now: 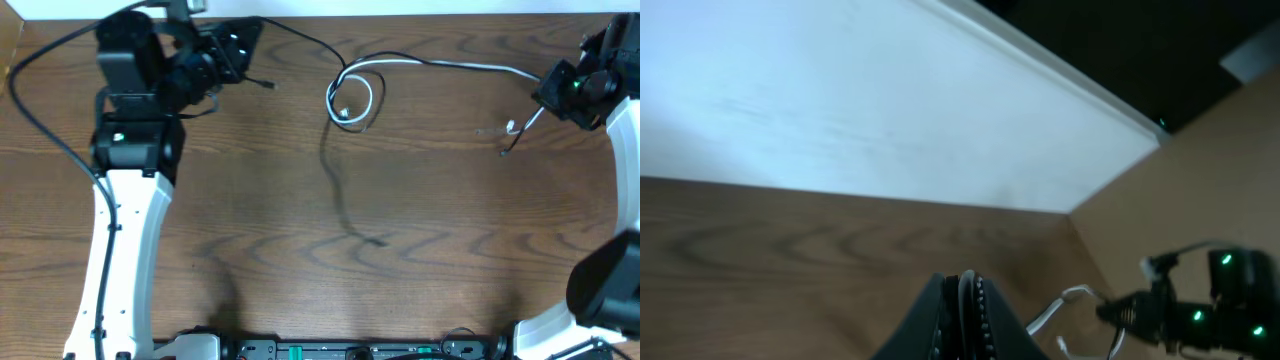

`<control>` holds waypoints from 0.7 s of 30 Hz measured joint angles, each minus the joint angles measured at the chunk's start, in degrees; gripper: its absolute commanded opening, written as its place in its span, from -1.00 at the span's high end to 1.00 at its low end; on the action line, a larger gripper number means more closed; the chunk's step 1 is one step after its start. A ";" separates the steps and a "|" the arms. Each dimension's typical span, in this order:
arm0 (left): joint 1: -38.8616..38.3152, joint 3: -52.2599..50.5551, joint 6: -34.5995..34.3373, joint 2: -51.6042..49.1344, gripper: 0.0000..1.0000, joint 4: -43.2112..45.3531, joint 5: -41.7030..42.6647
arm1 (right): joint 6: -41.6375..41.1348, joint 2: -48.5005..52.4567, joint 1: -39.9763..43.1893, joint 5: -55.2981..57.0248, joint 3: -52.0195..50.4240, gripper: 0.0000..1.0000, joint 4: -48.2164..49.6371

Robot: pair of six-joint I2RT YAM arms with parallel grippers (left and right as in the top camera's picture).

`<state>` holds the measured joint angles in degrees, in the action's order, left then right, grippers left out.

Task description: Untangle cables

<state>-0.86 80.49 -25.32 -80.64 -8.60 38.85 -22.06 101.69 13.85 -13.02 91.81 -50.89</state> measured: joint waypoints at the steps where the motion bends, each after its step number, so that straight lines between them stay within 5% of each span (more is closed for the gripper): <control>1: 1.64 0.00 -0.20 0.50 0.85 -0.07 0.00 | 0.24 1.55 0.76 0.04 0.00 0.98 -0.35; 21: 5.95 0.07 3.56 -0.66 0.85 -19.10 -0.50 | 4.44 6.80 9.77 -5.46 0.00 0.98 -1.90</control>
<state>5.08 80.55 -21.76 -81.30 -27.70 38.35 -17.63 108.49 23.62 -18.48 91.81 -52.80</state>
